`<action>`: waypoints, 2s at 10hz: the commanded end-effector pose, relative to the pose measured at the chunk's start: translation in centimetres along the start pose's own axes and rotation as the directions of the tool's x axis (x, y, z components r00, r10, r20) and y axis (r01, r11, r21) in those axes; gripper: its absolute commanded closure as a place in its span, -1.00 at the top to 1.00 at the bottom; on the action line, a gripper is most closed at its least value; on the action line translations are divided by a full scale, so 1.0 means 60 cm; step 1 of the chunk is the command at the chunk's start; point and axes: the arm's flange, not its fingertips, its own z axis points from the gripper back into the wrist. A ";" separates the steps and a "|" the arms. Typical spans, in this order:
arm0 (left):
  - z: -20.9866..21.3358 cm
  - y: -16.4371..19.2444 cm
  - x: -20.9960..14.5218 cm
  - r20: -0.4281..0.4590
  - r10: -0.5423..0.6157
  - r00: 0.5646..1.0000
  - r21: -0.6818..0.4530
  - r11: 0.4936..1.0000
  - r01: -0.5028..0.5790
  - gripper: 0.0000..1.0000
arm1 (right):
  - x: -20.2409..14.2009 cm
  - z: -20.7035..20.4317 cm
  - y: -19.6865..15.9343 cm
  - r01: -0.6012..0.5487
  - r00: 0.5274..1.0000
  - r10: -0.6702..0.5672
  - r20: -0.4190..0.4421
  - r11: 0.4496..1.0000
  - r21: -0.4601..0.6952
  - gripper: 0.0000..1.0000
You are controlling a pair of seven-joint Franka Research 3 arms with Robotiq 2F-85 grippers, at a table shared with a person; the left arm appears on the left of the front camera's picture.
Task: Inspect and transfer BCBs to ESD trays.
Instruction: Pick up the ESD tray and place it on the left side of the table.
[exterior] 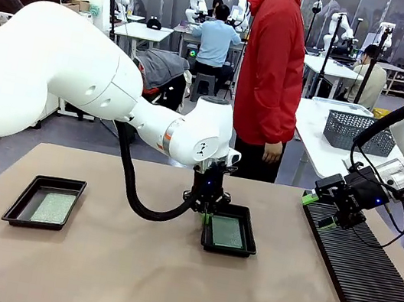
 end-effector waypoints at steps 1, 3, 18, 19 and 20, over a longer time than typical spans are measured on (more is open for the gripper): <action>0.015 0.030 -0.008 0.007 -0.011 1.000 -0.098 0.995 0.012 -1.00 | -0.001 0.000 0.003 0.021 1.000 -0.021 0.005 1.000 -0.015 1.00; 0.042 0.054 -0.012 0.040 -0.005 0.999 -0.140 0.990 0.010 -1.00 | -0.001 0.000 0.003 0.021 1.000 -0.021 0.005 1.000 -0.015 1.00; 0.142 0.424 -0.117 0.092 -0.070 0.993 -0.199 0.976 0.087 -1.00 | -0.001 0.000 0.003 0.021 1.000 -0.021 0.005 1.000 -0.015 1.00; 0.136 0.454 -0.119 0.087 -0.071 0.994 -0.198 0.976 0.087 -1.00 | -0.001 0.000 0.003 0.021 1.000 -0.021 0.005 1.000 -0.015 1.00; 0.130 0.481 -0.119 0.084 -0.067 0.994 -0.194 0.978 0.082 -1.00 | -0.001 0.000 0.003 0.021 1.000 -0.021 0.005 1.000 -0.015 1.00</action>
